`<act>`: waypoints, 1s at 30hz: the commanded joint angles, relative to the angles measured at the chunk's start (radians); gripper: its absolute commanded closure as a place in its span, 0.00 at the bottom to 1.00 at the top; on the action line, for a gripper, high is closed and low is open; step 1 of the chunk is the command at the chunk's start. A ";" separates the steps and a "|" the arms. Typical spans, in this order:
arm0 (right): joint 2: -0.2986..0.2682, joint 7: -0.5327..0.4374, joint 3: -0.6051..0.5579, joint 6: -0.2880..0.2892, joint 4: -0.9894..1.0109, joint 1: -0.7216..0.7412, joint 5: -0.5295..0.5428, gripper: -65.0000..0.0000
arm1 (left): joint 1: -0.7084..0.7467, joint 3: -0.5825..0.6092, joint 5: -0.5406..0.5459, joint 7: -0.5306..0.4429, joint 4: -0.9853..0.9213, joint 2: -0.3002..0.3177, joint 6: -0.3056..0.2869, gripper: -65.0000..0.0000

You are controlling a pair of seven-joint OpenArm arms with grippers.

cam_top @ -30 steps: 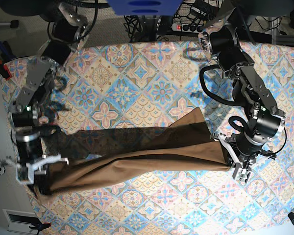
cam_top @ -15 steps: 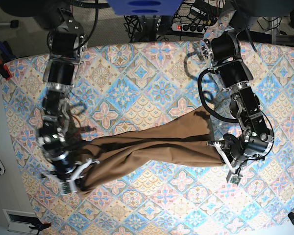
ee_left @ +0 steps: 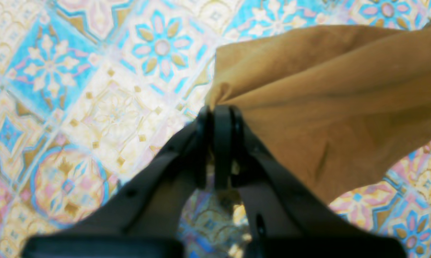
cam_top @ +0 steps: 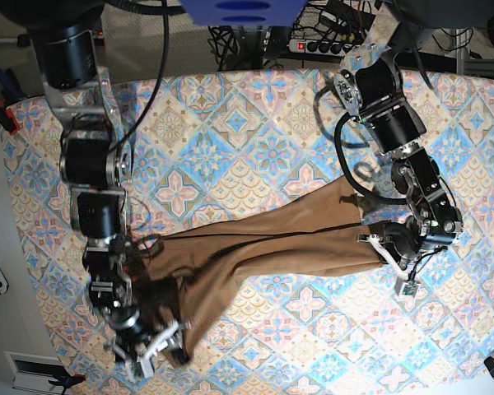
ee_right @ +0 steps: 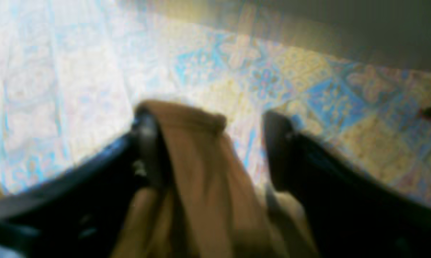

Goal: Layout the t-shirt on the table in an organized manner, then fold the t-shirt properly

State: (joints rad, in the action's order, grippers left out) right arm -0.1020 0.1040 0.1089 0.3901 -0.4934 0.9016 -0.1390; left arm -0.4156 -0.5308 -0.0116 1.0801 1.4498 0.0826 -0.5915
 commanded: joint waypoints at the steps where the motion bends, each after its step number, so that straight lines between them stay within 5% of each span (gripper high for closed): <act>1: 0.003 -0.022 -0.018 0.005 -0.014 0.032 0.011 0.28 | -0.018 0.004 0.012 -0.021 0.015 0.007 0.002 0.75; 5: 0.003 -0.023 -0.071 0.005 -0.015 0.027 0.011 0.26 | 0.014 0.007 0.012 -0.027 0.019 0.007 -0.002 0.33; 7: 0.003 -0.023 -0.070 0.005 -0.035 0.027 0.011 0.26 | 0.014 0.007 0.012 -0.022 0.019 0.007 -0.003 0.25; 17: -0.003 -0.019 -0.068 0.005 -0.216 -0.011 0.011 0.26 | 0.016 0.008 0.014 -0.019 0.019 -0.007 -0.005 0.28; 21: -0.058 -0.019 -0.062 0.002 -0.222 -0.141 0.016 0.26 | 0.108 0.080 0.014 -0.019 0.118 -0.020 -0.052 0.33; 30: -0.124 -0.019 0.180 0.002 -0.219 -0.275 0.011 0.26 | 0.326 0.258 0.008 -0.027 0.385 -0.020 -0.104 0.39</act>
State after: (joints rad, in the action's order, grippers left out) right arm -0.2127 0.1028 0.2848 0.4000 -0.7029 0.6022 -0.1368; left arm -0.0734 -0.2749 -0.0086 1.0653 1.8168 0.0605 -0.6994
